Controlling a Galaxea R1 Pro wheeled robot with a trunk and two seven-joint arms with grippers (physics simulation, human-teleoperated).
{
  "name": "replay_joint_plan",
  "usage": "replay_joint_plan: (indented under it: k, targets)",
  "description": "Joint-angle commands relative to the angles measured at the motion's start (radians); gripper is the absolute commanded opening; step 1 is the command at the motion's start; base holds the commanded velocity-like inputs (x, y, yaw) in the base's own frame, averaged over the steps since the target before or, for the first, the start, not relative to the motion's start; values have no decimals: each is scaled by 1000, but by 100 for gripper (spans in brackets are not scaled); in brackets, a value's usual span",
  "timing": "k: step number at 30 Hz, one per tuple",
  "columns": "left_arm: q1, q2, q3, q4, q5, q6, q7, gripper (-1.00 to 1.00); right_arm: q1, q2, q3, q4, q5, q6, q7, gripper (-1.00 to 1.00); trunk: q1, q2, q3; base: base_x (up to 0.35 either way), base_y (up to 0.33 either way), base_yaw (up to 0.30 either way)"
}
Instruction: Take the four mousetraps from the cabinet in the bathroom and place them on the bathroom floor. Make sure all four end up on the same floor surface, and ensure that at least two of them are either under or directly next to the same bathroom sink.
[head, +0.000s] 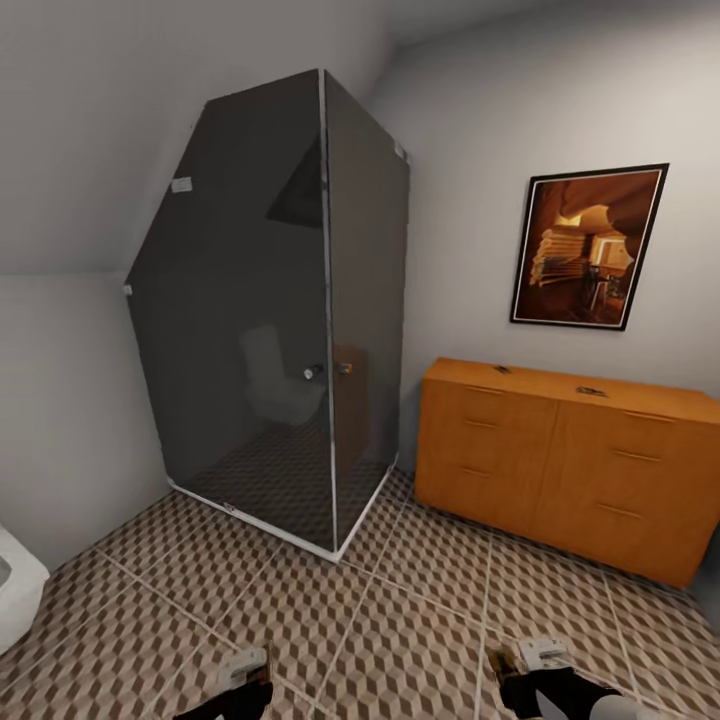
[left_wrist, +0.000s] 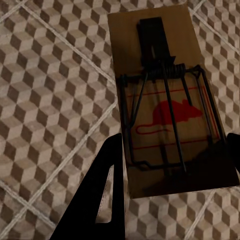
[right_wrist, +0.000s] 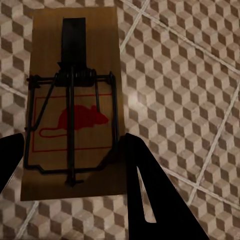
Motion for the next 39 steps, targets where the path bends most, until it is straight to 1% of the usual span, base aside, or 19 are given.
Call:
replay_joint_plan:
  k: [1,6,11,16,28,39]
  targets:
    - [1,0,-8,2,8,-5,-1,-100,-1,1,-9,2,9,1,-3,-100,0,-1,-1,0,0,299]
    - [13,-2,-8,2,8,-25,-1,-100,-1,2,-8,2,17,2,-3,-100,0,-1,-1,0,0,300]
    - [26,-6,-8,2,7,-64,-1,-100,12,5,-8,2,56,2,-3,-100,0,-1,-1,0,0,300]
    - [31,-5,-8,3,7,-68,-1,-100,17,10,-8,2,71,2,-4,-100,0,-1,-1,0,0,300]
    - [33,-6,-8,3,7,-68,-1,-100,18,12,-10,2,74,2,7,-100,0,-1,-2,0,0,287]
    - [33,-7,-8,3,7,-66,-1,-100,18,12,-10,3,73,0,10,-100,0,-1,-2,0,0,46]
